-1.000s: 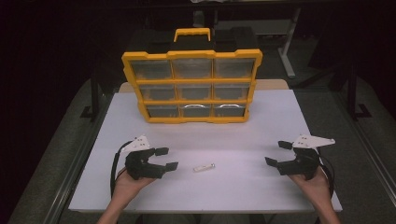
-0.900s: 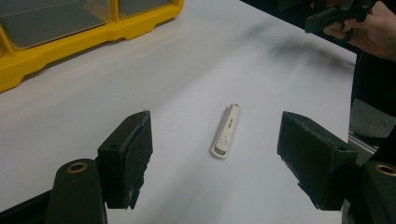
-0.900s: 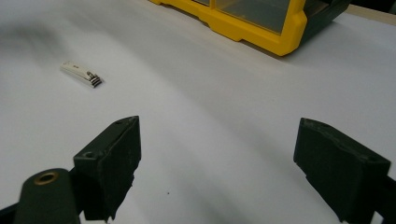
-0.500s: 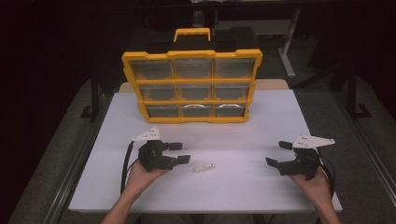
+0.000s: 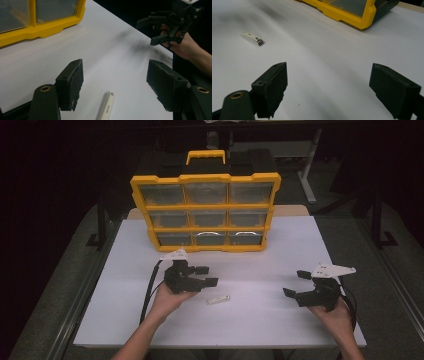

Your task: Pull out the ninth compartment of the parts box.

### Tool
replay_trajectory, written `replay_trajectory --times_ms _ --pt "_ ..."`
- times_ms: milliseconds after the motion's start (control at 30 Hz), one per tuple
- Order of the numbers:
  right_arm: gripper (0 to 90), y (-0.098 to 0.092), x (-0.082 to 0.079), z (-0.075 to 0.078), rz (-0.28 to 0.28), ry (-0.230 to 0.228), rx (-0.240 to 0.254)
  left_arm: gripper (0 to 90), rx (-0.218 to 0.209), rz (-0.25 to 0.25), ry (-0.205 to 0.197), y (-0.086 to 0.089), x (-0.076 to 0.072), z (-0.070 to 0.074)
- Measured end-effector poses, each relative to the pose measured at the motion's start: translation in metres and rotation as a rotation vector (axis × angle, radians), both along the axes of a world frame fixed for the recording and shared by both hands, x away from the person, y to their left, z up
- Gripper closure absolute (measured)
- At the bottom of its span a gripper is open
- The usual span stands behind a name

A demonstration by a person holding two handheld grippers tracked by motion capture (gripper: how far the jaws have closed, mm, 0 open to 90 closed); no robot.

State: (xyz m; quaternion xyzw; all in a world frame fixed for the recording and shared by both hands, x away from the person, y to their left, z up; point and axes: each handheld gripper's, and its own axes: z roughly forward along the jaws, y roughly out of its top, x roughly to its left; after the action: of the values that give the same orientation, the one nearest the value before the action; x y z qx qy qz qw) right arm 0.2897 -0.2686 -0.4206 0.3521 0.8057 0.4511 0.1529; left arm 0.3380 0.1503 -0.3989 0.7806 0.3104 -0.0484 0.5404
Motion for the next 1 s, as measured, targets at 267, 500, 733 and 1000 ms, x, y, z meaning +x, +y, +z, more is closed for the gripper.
replay_trajectory --times_ms 267,500,733,1000 --pt "14.1 0.002 0.001 0.000 0.009 -0.001 -0.010 29.8 -0.018 0.040 0.049 -0.017 0.017 -0.003" --pt "14.1 0.001 0.002 -0.001 0.006 0.001 -0.012 31.8 -0.051 0.133 0.090 -0.028 0.030 -0.004" --pt "14.1 0.001 0.002 -0.001 0.005 0.001 -0.014 35.2 -0.052 0.176 0.143 -0.036 0.041 -0.003" --pt "14.2 0.003 0.002 -0.001 0.014 -0.004 -0.028 41.0 -0.132 0.243 0.200 -0.046 0.055 -0.011"
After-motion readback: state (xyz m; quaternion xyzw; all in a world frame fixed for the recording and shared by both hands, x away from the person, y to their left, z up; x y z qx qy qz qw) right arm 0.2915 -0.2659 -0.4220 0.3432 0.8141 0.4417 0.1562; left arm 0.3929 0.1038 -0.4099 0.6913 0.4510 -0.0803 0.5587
